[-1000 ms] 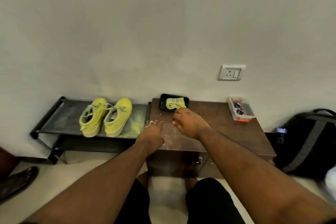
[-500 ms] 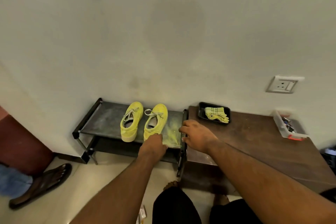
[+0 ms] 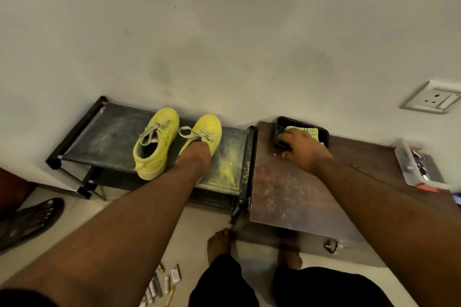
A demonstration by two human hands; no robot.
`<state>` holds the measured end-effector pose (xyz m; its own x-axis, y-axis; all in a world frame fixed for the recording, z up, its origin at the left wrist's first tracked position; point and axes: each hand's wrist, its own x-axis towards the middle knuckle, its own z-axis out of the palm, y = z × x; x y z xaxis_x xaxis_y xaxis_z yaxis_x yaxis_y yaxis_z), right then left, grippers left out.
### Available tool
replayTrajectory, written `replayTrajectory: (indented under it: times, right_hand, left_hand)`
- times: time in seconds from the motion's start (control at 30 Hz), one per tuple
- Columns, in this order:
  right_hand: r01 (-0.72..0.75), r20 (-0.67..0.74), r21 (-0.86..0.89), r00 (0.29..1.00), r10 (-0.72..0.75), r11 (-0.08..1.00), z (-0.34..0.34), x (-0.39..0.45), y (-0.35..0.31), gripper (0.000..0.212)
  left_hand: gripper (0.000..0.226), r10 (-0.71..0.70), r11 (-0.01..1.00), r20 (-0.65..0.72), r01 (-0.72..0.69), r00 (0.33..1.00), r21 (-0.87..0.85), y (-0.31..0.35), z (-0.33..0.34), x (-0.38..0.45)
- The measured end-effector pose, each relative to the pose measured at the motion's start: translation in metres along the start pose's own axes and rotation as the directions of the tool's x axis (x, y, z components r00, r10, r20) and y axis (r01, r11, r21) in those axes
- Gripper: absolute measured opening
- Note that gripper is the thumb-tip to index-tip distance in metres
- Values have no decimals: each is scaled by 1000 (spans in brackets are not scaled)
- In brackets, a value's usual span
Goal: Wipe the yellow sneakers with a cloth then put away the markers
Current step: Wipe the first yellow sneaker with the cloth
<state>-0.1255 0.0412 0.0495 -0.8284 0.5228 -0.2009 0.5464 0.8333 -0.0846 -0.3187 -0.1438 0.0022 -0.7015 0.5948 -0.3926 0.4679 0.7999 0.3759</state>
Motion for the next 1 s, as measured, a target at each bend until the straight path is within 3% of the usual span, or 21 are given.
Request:
replayTrajectory:
  times: [0.13,0.2,0.3,0.4,0.53,0.63,0.77,0.83,0.9,0.97,1.0]
  right_hand:
    - [-102,-41,-159,994,97,982,-2,12,40,56]
    - [-138,24,-189,989,145,972,0,18,56,61]
    - [-183,138,-105,971,197,978,6,28,71,64]
    - [-193,159,-27,968,194,981,9,37,79,59]
    - [-160,135,-13,978,160,987,9,38,85,50]
    - [-108,108,-147,986,124,983,10,33,81,37]
    - [-117,-75,-239,992,102,964,-4,21,80,24]
    - [-182,-234,-98,960,156,978,-21,11,85,24]
    - [-178,-408,172,882,234,969,-40,-4,90,24]
    - [-47,-535,503,767,353,863,-55,-32,92,25]
    - [37,-526,677,724,447,735,-60,-50,89,24]
  left_hand:
    - [28,-35,999,-68,33,997,-24,-2,6,9]
    - [26,-67,996,-127,60,990,-59,-3,8,14]
    - [32,-122,985,-121,106,985,-135,-6,9,17]
    - [29,-70,983,-160,41,985,-180,-12,14,19]
    - [21,-76,953,-266,-8,961,-302,-12,14,7]
    - [25,-117,903,-337,-41,934,-428,8,12,-20]
    - [24,-6,934,-397,-137,918,-329,36,14,-64]
    - [25,91,944,-404,-208,910,-256,45,15,-83]
    - [26,210,930,-399,-308,893,-200,54,17,-99]
    - [26,295,918,-338,-363,894,-160,64,19,-115]
    - [25,318,918,-293,-370,902,-142,70,21,-121]
